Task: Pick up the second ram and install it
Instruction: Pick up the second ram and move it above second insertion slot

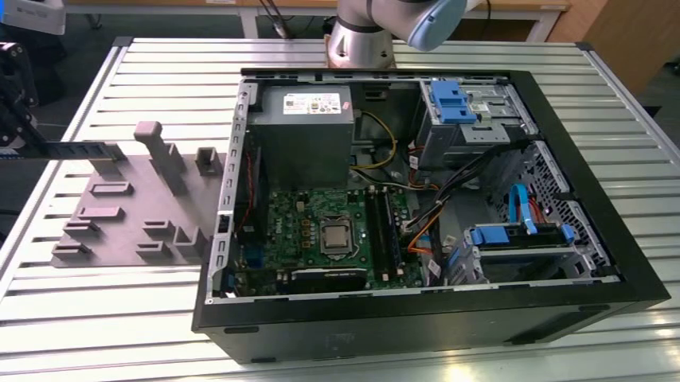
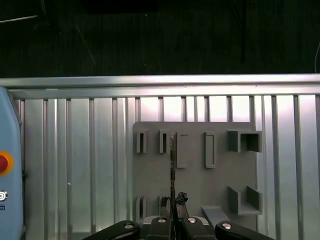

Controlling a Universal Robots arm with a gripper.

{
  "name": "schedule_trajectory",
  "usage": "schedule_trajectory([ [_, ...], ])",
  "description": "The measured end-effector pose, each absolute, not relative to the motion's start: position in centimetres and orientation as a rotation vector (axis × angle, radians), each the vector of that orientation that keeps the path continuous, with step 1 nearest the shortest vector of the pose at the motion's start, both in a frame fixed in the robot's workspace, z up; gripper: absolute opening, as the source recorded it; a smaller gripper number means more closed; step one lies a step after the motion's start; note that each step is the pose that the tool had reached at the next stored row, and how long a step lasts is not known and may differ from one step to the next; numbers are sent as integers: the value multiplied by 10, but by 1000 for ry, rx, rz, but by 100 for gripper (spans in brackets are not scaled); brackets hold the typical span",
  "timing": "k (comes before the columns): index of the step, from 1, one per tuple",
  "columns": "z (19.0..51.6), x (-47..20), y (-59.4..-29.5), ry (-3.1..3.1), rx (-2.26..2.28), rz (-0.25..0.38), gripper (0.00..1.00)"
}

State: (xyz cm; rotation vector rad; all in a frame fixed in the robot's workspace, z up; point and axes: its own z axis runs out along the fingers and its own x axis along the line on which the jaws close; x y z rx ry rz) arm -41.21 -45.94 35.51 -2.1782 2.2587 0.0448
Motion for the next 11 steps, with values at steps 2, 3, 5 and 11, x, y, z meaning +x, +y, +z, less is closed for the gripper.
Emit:
schedule_trajectory([
  [2,358,-412,-459,2259,-2178,45,14],
  [3,359,-412,-459,2259,-2178,45,14],
  [5,362,-412,-459,2259,-2178,45,14],
  [11,369,-412,-459,2259,-2178,45,14],
])
